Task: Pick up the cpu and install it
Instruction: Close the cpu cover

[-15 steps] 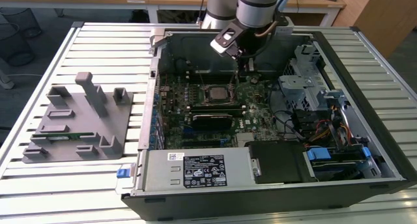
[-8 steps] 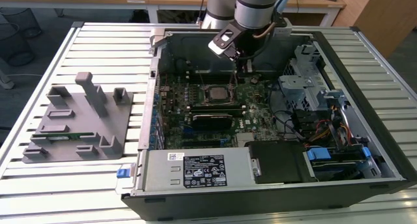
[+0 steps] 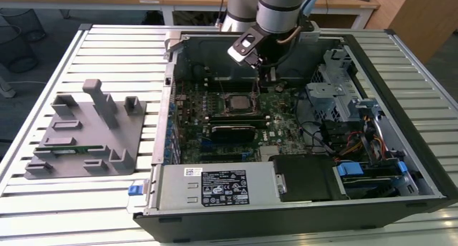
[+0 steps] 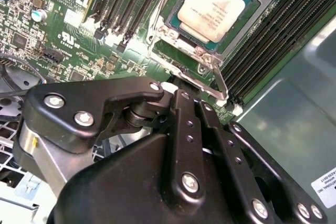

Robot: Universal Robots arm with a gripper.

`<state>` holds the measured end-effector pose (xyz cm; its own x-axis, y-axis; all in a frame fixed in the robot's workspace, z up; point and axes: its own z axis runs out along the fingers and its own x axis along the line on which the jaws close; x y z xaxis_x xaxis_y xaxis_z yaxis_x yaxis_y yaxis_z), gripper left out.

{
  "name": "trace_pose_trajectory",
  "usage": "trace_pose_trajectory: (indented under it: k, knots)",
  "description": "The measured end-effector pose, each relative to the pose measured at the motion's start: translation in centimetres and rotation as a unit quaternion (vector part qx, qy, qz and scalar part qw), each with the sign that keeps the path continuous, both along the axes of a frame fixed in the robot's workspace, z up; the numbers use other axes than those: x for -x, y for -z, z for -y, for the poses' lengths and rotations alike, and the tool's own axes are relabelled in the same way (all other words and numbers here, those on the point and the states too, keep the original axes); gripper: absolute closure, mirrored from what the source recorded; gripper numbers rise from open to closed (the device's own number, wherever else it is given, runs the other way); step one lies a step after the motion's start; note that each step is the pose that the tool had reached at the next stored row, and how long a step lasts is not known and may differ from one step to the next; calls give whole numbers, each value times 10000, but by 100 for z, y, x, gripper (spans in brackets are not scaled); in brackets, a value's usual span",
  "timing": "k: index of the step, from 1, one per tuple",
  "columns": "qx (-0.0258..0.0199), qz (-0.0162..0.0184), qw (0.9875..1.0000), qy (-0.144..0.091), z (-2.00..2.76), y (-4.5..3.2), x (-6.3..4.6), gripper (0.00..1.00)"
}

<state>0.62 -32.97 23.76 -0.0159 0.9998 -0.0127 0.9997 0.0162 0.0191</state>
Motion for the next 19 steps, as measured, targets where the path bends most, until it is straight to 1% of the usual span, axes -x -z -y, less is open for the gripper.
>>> trace_pose_trajectory:
  k: [12,19]
  knots:
    - [1,0,10000,0,10,15,60,89]
    - [1,0,10000,-1,11,18,72,89]
